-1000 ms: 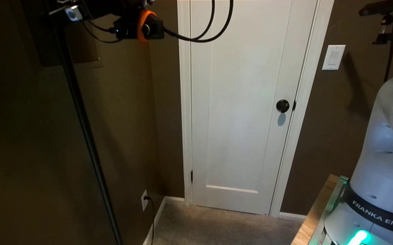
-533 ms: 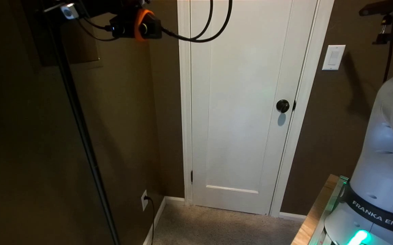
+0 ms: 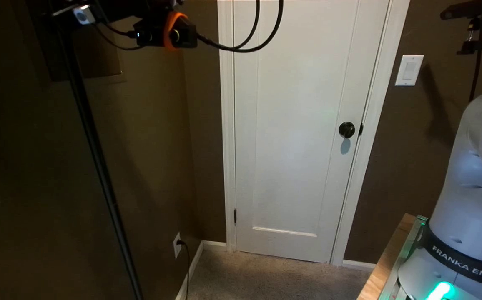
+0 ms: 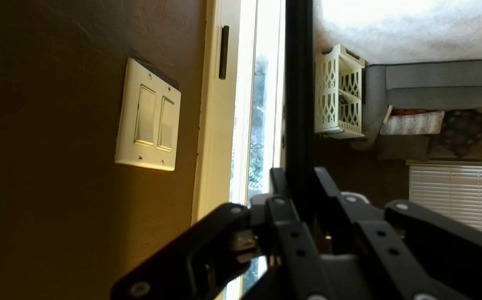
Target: Move the lamp to the left
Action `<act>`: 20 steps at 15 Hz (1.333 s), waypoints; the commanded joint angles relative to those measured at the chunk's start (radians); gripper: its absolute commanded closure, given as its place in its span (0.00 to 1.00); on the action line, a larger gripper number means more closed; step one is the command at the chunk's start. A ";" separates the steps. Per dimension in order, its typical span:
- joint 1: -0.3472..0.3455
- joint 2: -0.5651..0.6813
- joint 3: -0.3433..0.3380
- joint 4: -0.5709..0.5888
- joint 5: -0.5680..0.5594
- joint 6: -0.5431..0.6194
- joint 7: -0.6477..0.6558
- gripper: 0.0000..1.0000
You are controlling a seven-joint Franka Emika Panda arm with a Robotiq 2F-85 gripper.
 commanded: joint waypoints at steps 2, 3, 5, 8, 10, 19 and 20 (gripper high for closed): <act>-0.001 0.011 -0.004 0.076 0.046 -0.021 -0.026 0.95; -0.002 0.018 -0.004 0.074 0.046 -0.022 -0.029 0.95; -0.002 0.031 -0.004 0.075 0.043 -0.028 -0.029 0.95; -0.002 0.041 -0.003 0.077 0.040 -0.039 -0.020 0.55; -0.003 0.040 -0.003 0.095 0.050 -0.039 -0.019 0.42; -0.028 -0.011 -0.017 0.058 -0.107 0.167 0.175 0.00; -0.037 -0.038 -0.027 0.031 -0.140 0.184 0.204 0.00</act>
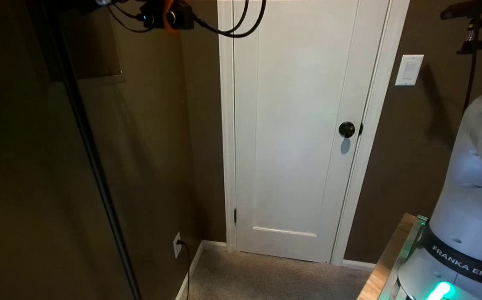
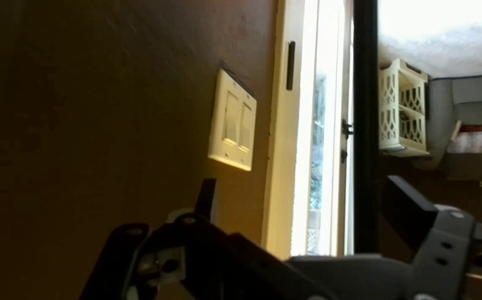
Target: Move the lamp to the left
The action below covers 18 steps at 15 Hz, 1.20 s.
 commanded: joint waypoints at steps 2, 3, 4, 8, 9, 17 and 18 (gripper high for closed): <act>-0.038 -0.115 -0.034 -0.115 -0.148 0.085 0.147 0.00; -0.049 -0.154 -0.044 -0.155 -0.177 0.094 0.174 0.00; -0.059 -0.192 -0.054 -0.194 -0.207 0.102 0.200 0.00; -0.106 -0.354 -0.097 -0.334 -0.352 0.113 0.312 0.00; -0.116 -0.392 -0.106 -0.366 -0.392 0.117 0.343 0.00; -0.103 -0.471 -0.193 -0.455 -0.562 0.136 0.436 0.00; -0.102 -0.475 -0.193 -0.459 -0.563 0.138 0.438 0.00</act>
